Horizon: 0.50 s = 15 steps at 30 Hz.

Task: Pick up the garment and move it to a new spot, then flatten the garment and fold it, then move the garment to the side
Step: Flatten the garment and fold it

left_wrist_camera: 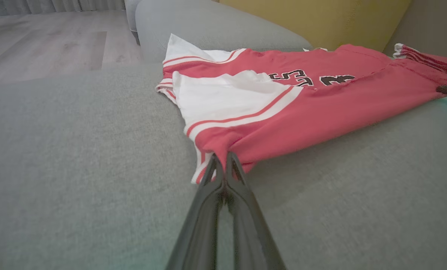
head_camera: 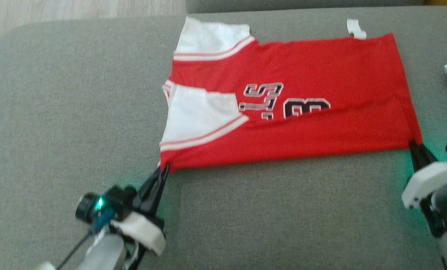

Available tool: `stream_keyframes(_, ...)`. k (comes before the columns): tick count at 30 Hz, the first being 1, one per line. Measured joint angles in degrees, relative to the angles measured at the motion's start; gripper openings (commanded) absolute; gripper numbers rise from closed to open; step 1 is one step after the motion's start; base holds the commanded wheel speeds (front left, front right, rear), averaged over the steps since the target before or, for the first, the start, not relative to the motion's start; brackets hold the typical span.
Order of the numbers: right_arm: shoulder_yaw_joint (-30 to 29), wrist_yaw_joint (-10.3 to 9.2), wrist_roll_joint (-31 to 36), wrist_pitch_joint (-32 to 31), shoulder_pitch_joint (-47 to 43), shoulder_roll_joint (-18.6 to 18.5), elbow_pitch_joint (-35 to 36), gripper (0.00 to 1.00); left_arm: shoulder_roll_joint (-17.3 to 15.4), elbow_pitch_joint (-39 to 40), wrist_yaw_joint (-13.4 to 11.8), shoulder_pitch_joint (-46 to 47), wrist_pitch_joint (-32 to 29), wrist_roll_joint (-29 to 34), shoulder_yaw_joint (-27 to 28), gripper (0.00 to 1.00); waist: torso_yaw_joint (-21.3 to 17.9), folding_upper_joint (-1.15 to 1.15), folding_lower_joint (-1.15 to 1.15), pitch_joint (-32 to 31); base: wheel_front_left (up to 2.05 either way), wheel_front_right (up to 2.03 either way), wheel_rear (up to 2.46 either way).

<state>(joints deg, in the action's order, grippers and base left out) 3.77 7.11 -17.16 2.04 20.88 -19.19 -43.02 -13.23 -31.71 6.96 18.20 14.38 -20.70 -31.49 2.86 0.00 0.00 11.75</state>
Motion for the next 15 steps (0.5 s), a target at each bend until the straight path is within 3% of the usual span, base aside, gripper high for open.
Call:
stream_keyframes(9, 1.91, 0.0, -4.32, -0.86, -12.94, -4.48, 10.36, 0.0, -3.39, 12.48, -3.78, -14.69, -3.5, -1.15, -1.78, 0.0, -0.69, 0.0, -0.01, -2.64, 0.0, 0.0, 0.0)
stream_keyframes(15, -0.76, 0.0, -4.54, -3.22, -19.25, -4.77, 16.26, 0.0, -5.19, 17.84, -5.03, -18.19, -5.73, -1.55, -1.88, 0.0, -0.76, 0.0, 0.0, -2.89, 0.0, 0.0, 0.0)
